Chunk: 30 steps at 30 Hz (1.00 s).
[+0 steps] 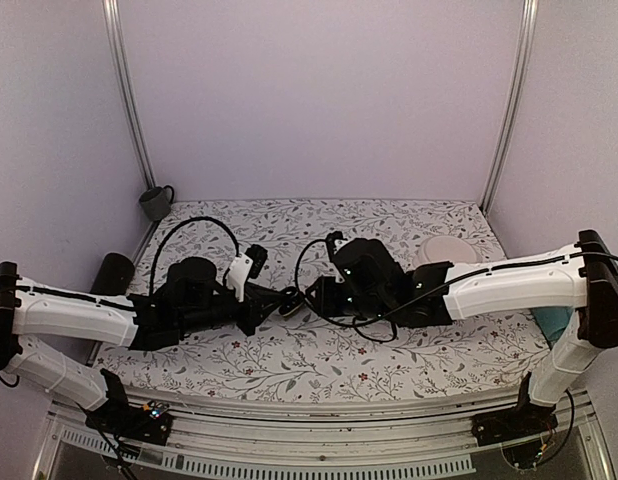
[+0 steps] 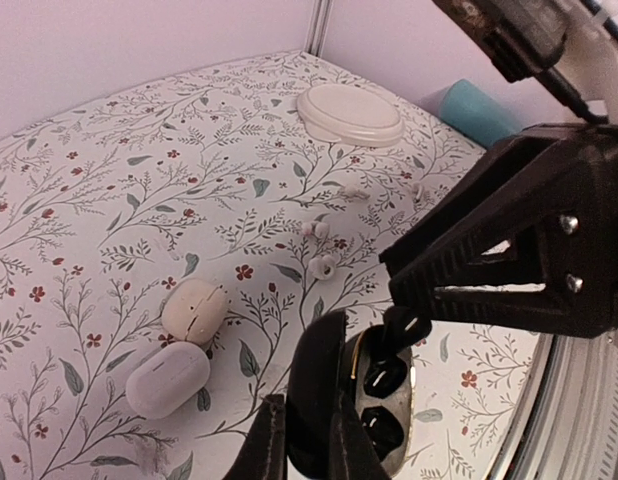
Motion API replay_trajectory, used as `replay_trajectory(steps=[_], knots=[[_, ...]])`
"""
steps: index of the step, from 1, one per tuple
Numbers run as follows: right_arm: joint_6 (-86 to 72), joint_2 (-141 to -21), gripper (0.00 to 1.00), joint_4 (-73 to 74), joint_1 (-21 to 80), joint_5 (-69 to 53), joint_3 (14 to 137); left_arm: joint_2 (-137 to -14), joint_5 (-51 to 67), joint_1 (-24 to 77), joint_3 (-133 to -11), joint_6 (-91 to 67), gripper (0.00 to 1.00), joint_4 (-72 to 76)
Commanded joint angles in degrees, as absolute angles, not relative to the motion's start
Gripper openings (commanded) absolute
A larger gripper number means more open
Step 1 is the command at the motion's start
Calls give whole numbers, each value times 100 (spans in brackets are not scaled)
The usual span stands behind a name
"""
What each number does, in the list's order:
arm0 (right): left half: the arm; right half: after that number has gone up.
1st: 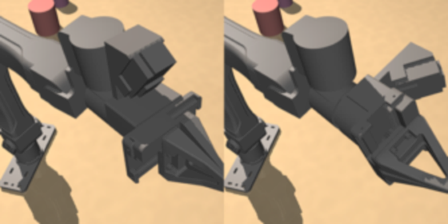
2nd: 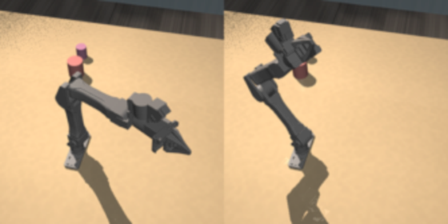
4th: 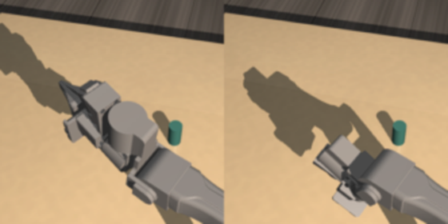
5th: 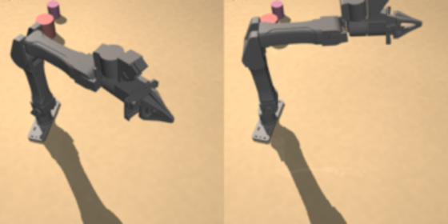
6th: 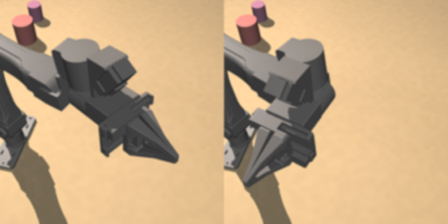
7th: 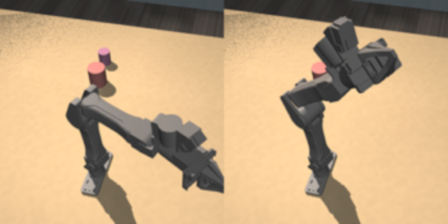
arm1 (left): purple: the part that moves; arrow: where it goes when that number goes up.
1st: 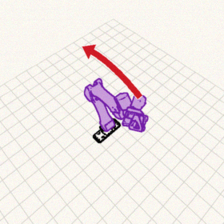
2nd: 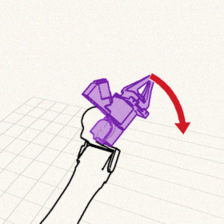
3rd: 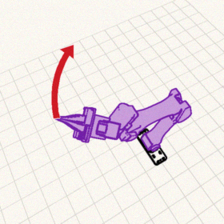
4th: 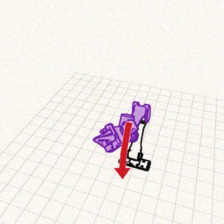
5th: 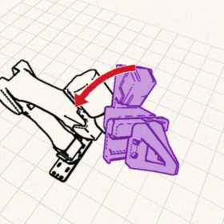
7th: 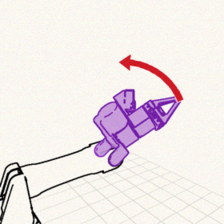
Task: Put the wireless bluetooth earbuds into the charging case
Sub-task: Adjust the right earbud in the right side groove of the charging case.
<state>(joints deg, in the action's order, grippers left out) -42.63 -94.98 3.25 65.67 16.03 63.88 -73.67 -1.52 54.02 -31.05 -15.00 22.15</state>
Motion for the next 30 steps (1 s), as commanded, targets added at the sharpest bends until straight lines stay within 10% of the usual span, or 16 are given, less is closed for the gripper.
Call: replay_trajectory(steps=[1,30], knots=[[-4061,-9518,25,344,6688,1713,6600,-7436,-124,5476,-3278,-1510,0,2266],[-4465,-9370,24,453,6825,1835,6405,-7417,-133,5485,-3269,-1529,0,2294]])
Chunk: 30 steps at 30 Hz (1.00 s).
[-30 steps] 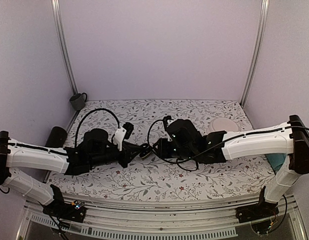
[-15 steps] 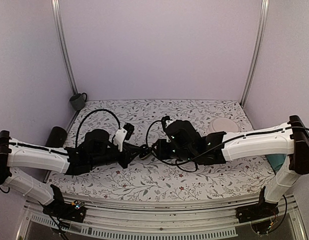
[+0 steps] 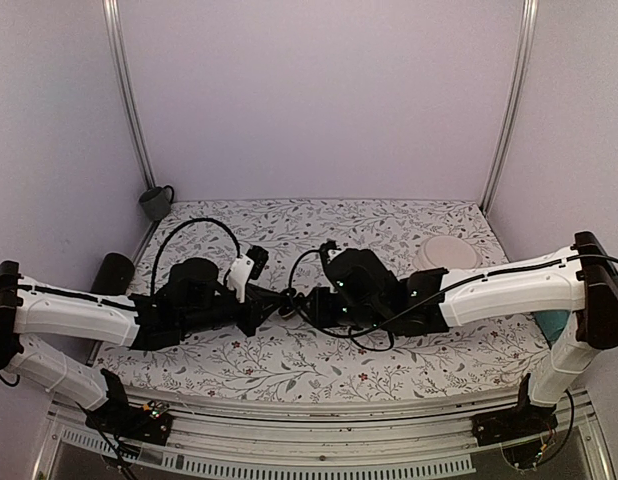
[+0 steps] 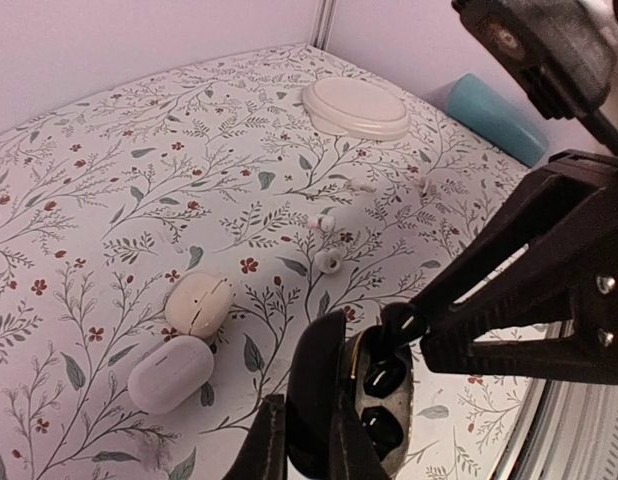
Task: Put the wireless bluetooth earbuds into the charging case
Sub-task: Adjust the right earbud in the right side groove of the charging case.
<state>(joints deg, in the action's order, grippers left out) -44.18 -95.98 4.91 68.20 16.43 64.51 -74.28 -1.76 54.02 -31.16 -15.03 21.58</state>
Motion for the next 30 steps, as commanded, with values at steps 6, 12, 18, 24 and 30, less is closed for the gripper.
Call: replay_trajectory(steps=[6,12,18,24,30], knots=[[-4589,-9055,25,493,6717,1999,6171,-7402,-115,5484,-3261,-1534,0,2297],[-4424,-9260,25,573,6516,1722,6333,-7417,-30,5484,-3268,-1488,0,2362],[-4135,-9632,24,597,6517,1490,6726,-7453,17,5492,-3302,-1468,0,2378],[-4072,-9683,24,543,6514,1432,6769,-7428,-24,5493,-3288,-1459,0,2356],[-4111,-9668,24,564,6590,1489,6772,-7468,-36,5493,-3300,-1468,0,2357]])
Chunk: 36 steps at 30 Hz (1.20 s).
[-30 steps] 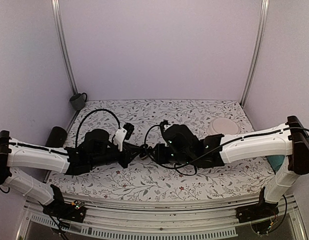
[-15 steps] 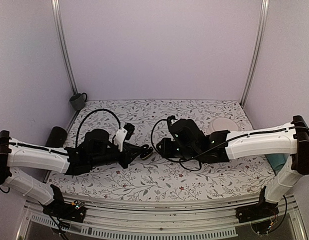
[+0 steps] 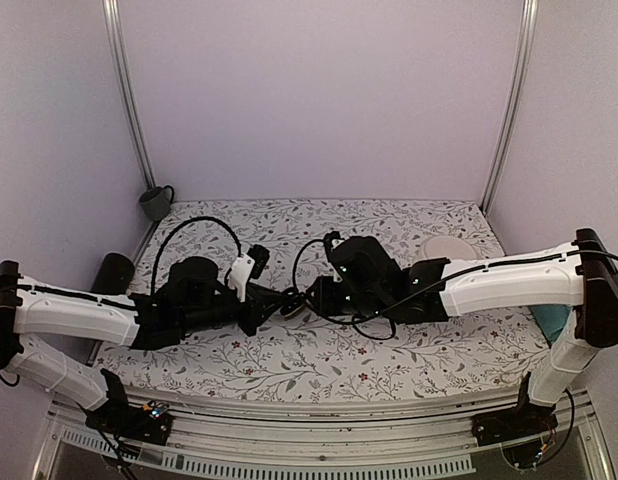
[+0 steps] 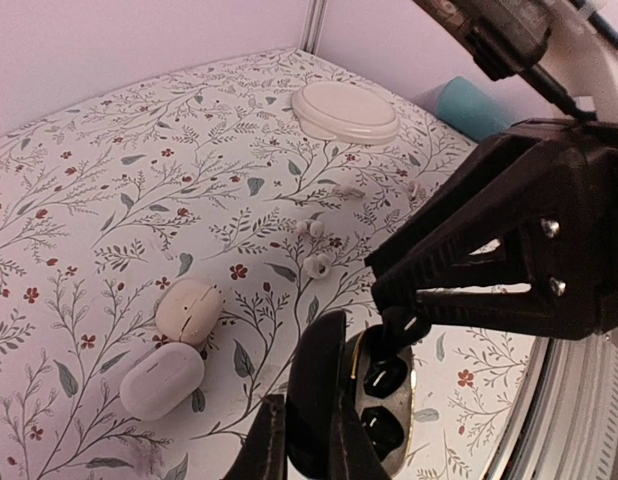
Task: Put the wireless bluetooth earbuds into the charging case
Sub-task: Adjust the right earbud in the right side groove of the charging case.
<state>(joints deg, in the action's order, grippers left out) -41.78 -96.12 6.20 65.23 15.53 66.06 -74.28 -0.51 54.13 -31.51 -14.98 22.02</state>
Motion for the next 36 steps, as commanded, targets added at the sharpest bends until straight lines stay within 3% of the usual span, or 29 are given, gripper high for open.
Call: replay_trajectory(steps=[1,25,36], knots=[[-4119,-9672,24,564,6606,1500,6786,-7477,-36,5493,-3296,-1474,0,2355],[-4081,-9836,24,1146,6908,2054,7176,-7608,-2,5493,-3406,-1531,0,2146],[-3971,-9631,24,1126,6913,1966,7097,-7760,715,5388,-3934,-1735,0,1476]])
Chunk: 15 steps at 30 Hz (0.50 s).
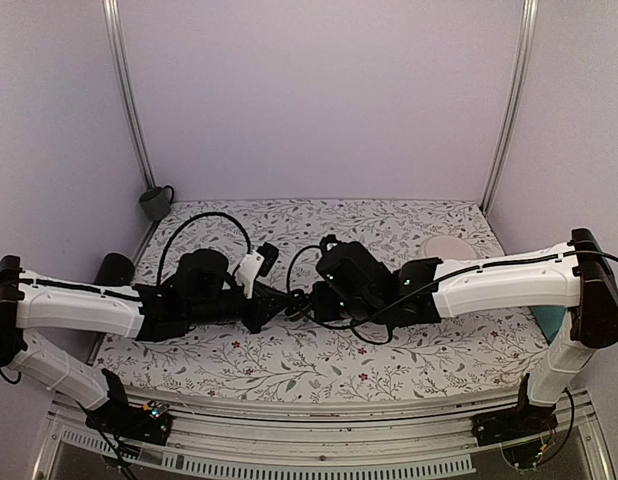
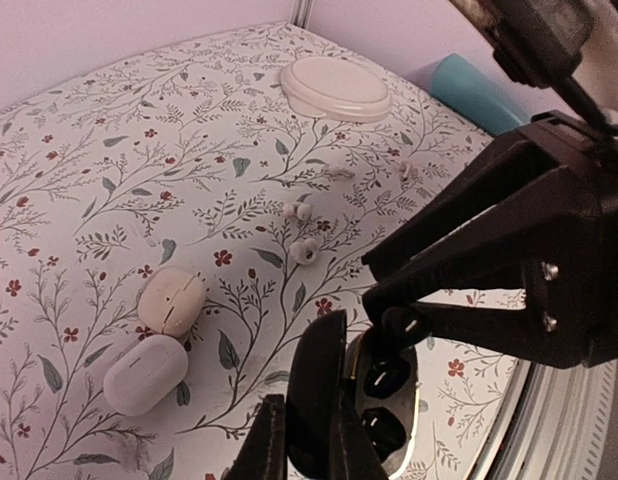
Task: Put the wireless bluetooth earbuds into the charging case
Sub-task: Adjust the right earbud in the right side groove of the charging case.
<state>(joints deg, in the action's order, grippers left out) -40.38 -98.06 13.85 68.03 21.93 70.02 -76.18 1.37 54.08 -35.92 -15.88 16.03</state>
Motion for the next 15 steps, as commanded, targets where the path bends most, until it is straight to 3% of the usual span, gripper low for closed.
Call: replay_trajectory(steps=[1,15], knots=[[-3986,-9594,24,1131,6904,1983,7060,-7773,821,5349,-3971,-1776,0,1428],[-4417,-8489,29,-422,6218,502,5508,-7758,2388,4778,-4259,-2277,0,1242]])
